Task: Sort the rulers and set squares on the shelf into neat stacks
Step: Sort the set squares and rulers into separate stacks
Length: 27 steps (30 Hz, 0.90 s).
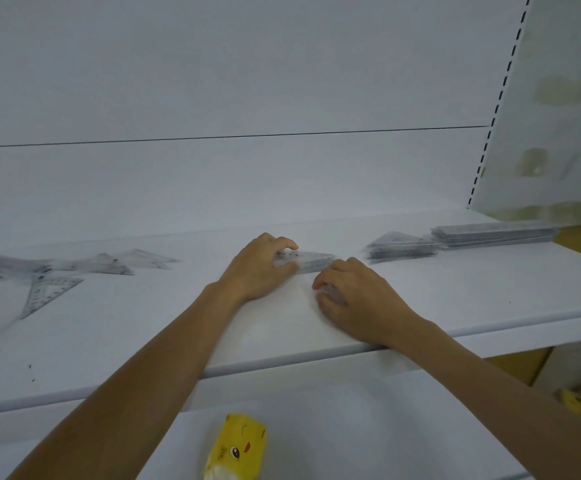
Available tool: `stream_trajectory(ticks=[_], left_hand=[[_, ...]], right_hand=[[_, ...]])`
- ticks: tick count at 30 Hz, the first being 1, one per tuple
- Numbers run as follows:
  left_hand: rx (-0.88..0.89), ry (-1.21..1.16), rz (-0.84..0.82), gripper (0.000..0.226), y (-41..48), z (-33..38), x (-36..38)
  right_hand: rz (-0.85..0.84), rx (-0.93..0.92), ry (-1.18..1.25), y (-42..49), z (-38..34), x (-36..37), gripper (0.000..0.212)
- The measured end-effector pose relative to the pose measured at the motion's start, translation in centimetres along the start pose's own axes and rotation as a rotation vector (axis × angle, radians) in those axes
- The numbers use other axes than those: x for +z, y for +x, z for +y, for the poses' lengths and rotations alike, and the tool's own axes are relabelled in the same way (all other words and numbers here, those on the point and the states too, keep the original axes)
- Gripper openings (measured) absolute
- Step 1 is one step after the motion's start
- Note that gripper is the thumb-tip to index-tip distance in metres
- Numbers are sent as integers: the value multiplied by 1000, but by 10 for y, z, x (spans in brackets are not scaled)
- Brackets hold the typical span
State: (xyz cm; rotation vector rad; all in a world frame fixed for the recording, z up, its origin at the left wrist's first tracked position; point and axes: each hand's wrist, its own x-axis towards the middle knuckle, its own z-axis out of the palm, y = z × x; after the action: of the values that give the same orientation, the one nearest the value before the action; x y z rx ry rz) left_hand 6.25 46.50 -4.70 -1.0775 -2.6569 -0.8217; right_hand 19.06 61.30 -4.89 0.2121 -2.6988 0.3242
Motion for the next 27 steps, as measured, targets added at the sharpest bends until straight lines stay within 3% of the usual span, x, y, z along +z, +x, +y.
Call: stream_trajectory(ticks=[9,16,22,27], left_hand=[[21,9,-20,29,1,-1,4],[14,5,74,47,-4,2,-1],[-107,-124,334,35,-12,-3,-15],[-200,-42,258,31,-23,-13,-35]], right_hand=[[5,0,10,-2,0,0,25],[-18,23,34,-2,-1,-4,24],[-20,43,56,-2,0,-3,22],[-2,48,133,6,2,-6,20]])
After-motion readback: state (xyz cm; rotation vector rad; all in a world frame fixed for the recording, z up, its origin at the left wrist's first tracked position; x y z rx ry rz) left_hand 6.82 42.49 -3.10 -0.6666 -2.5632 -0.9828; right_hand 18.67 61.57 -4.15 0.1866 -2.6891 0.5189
